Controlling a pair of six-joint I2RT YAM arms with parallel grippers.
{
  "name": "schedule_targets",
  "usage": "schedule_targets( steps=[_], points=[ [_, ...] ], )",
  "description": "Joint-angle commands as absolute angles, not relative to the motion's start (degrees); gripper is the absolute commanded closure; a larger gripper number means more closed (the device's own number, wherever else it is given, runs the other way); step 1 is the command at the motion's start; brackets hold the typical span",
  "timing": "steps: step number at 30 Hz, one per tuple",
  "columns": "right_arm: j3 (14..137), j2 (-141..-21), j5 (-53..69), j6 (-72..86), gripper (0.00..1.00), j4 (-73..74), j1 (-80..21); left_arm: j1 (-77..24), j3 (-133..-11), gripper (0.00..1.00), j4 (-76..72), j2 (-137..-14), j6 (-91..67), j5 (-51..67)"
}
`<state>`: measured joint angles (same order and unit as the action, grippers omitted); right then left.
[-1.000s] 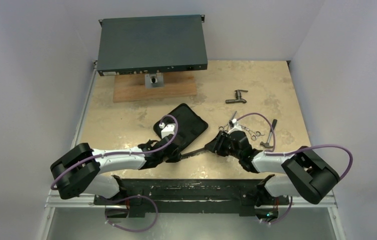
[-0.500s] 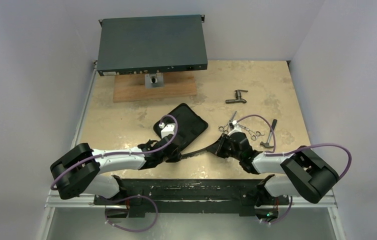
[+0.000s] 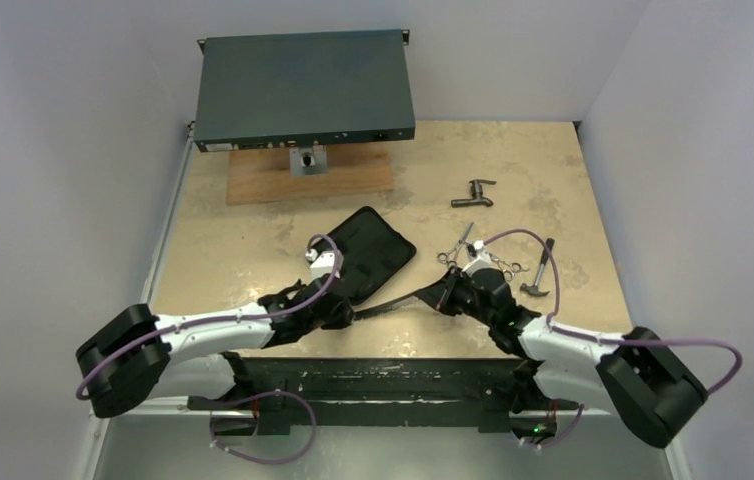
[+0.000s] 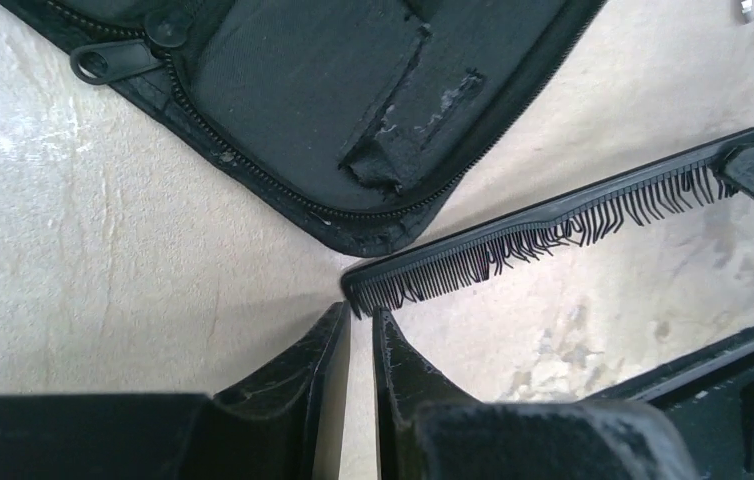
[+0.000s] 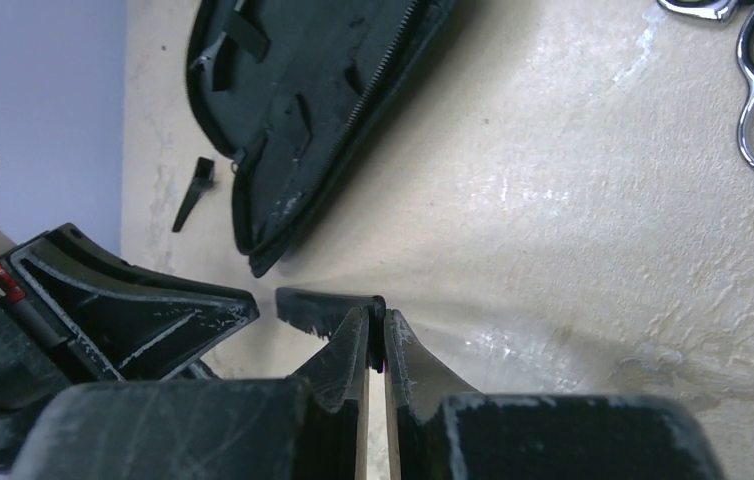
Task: Sort the hair-cutting tools
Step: Pick up the comb at the center of the board.
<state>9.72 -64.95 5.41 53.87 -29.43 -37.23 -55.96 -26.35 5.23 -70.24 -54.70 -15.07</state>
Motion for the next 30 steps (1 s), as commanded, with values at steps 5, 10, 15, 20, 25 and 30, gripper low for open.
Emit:
schedule_targets(
  steps=[5,10,15,20,25,30],
  points=[
    [12.0,-49.6,3.6,48.7,1.00,-11.1,-37.4,-56.2,-26.1,0.86,11.7,-57.7,-56.2,-18.6],
    [17.2,-43.6,4.2,46.4,1.00,-2.2,-37.5,-56.2,-27.8,0.85,18.1,-49.3,-55.7,-21.8],
    [23.0,-41.7,6.1,44.3,1.00,2.2,-37.4,-56.1,-30.3,0.84,25.6,-40.9,-55.2,-26.3],
    [28.8,-43.9,8.4,43.1,1.00,0.6,-37.4,-56.1,-30.9,0.81,30.7,-34.3,-55.9,-31.3],
    [35.0,-51.9,10.6,42.1,1.00,-4.2,-37.4,-56.1,-30.6,0.80,35.4,-29.2,-58.2,-36.0],
    [40.2,-62.6,11.5,40.2,1.00,-9.0,-36.7,-56.1,-29.4,0.79,38.4,-25.7,-60.9,-39.3]
  ],
)
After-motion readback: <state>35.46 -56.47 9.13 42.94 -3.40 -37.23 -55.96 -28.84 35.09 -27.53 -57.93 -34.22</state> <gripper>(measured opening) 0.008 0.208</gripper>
